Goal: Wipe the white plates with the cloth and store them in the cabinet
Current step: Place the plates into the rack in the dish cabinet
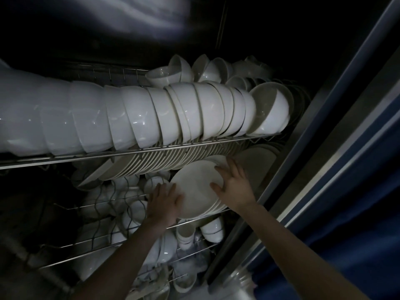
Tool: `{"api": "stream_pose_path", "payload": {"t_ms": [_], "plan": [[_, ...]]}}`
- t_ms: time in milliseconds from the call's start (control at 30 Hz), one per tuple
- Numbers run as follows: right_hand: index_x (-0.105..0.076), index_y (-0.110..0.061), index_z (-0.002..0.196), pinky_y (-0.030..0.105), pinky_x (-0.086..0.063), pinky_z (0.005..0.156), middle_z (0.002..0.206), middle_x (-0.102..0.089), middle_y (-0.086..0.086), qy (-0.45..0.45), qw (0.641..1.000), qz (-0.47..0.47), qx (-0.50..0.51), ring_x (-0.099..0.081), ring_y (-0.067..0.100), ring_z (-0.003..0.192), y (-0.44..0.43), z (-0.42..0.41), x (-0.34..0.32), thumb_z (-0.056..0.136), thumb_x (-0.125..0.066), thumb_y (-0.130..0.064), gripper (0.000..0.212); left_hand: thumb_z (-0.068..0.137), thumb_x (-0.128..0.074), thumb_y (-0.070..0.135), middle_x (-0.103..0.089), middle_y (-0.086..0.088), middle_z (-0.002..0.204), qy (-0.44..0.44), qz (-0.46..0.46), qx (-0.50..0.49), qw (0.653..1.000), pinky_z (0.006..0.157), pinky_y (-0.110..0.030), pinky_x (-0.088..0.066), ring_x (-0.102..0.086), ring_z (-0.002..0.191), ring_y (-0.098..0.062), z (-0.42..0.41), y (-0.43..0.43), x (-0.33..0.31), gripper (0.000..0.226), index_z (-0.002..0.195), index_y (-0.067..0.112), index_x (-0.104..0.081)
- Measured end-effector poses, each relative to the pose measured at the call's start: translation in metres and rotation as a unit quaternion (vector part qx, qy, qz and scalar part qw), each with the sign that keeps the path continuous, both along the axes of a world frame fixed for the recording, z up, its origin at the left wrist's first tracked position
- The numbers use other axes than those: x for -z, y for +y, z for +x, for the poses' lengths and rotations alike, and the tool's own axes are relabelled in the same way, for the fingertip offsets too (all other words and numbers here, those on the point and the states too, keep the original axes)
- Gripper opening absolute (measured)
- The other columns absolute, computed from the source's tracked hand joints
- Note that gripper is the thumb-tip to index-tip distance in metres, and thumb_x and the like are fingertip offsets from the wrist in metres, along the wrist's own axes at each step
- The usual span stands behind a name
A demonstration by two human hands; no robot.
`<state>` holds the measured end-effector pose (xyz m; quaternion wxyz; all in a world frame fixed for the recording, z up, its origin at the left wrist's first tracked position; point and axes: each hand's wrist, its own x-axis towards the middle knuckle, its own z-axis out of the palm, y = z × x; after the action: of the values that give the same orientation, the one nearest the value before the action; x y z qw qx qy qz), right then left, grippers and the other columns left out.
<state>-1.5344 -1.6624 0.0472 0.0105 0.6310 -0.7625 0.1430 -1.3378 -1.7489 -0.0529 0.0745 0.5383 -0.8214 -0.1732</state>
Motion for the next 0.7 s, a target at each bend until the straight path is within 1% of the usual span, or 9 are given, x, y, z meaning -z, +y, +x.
{"api": "stream_pose_path", "payload": {"t_ms": [100, 233, 300, 367, 433, 500, 533, 600, 700], "plan": [[-0.061, -0.014, 0.133, 0.057, -0.019, 0.116, 0.155, -0.038, 0.02, 0.027, 0.999, 0.004, -0.046, -0.031, 0.043, 0.144, 0.002, 0.006, -0.003, 0.083, -0.036, -0.059, 0.071, 0.091, -0.015, 0.063, -0.03, -0.007, 0.156, -0.012, -0.007, 0.011, 1.0, 0.117, -0.042, -0.022, -0.019, 0.145, -0.031, 0.016, 0.0, -0.004, 0.072, 0.15, 0.027, -0.031], [-0.049, -0.018, 0.145, 0.041, -0.001, 0.122, 0.162, -0.024, 0.009, 0.001, 0.993, 0.036, -0.109, -0.014, 0.029, 0.152, -0.002, 0.026, -0.012, 0.079, -0.021, -0.066, 0.086, 0.092, -0.021, 0.056, -0.051, -0.006, 0.143, 0.0, -0.041, -0.022, 0.999, 0.107, -0.041, -0.037, -0.044, 0.132, -0.029, 0.045, 0.008, -0.015, 0.066, 0.142, 0.023, -0.047], [-0.046, -0.018, 0.147, 0.045, -0.008, 0.124, 0.162, -0.025, 0.009, 0.001, 0.987, 0.048, -0.153, -0.016, 0.028, 0.152, -0.007, 0.042, -0.014, 0.08, -0.018, -0.065, 0.087, 0.086, -0.025, 0.055, -0.065, -0.014, 0.124, 0.042, -0.064, -0.052, 0.996, 0.096, -0.042, -0.047, -0.06, 0.115, -0.035, 0.065, 0.017, -0.023, 0.069, 0.132, 0.016, -0.06], [-0.047, -0.016, 0.146, 0.044, -0.018, 0.123, 0.159, -0.034, 0.01, 0.034, 0.975, 0.064, -0.208, -0.028, 0.028, 0.148, -0.01, 0.063, -0.017, 0.083, -0.02, -0.061, 0.082, 0.085, -0.029, 0.054, -0.069, -0.015, 0.114, 0.081, -0.089, -0.078, 0.99, 0.092, -0.042, -0.051, -0.064, 0.105, -0.036, 0.088, 0.036, -0.036, 0.068, 0.125, 0.013, -0.065], [-0.06, -0.014, 0.133, 0.044, -0.039, 0.11, 0.142, -0.056, 0.012, 0.047, 0.959, 0.077, -0.27, -0.054, 0.03, 0.13, -0.011, 0.089, -0.022, 0.087, -0.037, -0.051, 0.064, 0.085, -0.027, 0.056, -0.065, -0.014, 0.122, 0.11, -0.105, -0.115, 0.982, 0.096, -0.041, -0.049, -0.061, 0.112, -0.035, 0.114, 0.058, -0.047, 0.07, 0.129, 0.013, -0.062], [-0.065, -0.012, 0.125, 0.041, -0.051, 0.097, 0.127, -0.066, 0.011, 0.05, 0.937, 0.059, -0.341, -0.065, 0.031, 0.113, -0.009, 0.116, -0.024, 0.086, -0.059, -0.039, 0.048, 0.087, -0.029, 0.054, -0.064, -0.015, 0.121, 0.128, -0.117, -0.152, 0.973, 0.091, -0.04, -0.052, -0.062, 0.109, -0.036, 0.143, 0.088, -0.056, 0.067, 0.128, 0.012, -0.062], [-0.061, -0.013, 0.131, 0.039, -0.05, 0.099, 0.13, -0.064, 0.009, 0.048, 0.922, 0.059, -0.379, -0.063, 0.029, 0.117, -0.006, 0.132, -0.025, 0.088, -0.063, -0.036, 0.048, 0.089, -0.031, 0.052, -0.065, -0.013, 0.119, 0.128, -0.125, -0.175, 0.968, 0.085, -0.038, -0.054, -0.064, 0.104, -0.036, 0.156, 0.106, -0.059, 0.063, 0.126, 0.013, -0.063], [-0.049, -0.018, 0.144, 0.035, -0.04, 0.107, 0.145, -0.053, 0.004, 0.053, 0.892, 0.072, -0.443, -0.05, 0.024, 0.131, 0.006, 0.165, -0.026, 0.097, -0.055, -0.039, 0.052, 0.089, -0.029, 0.054, -0.063, -0.01, 0.119, 0.113, -0.126, -0.239, 0.956, 0.079, -0.035, -0.053, -0.064, 0.101, -0.034, 0.181, 0.152, -0.066, 0.062, 0.127, 0.016, -0.06], [-0.044, -0.023, 0.147, 0.033, -0.04, 0.105, 0.145, -0.052, -0.001, 0.035, 0.843, 0.084, -0.53, -0.048, 0.021, 0.132, 0.041, 0.219, -0.017, 0.099, -0.049, -0.045, 0.052, 0.086, -0.024, 0.059, -0.062, -0.009, 0.118, 0.081, -0.118, -0.334, 0.932, 0.079, -0.04, -0.052, -0.062, 0.103, -0.034, 0.211, 0.235, -0.074, 0.067, 0.127, 0.018, -0.057]]}}
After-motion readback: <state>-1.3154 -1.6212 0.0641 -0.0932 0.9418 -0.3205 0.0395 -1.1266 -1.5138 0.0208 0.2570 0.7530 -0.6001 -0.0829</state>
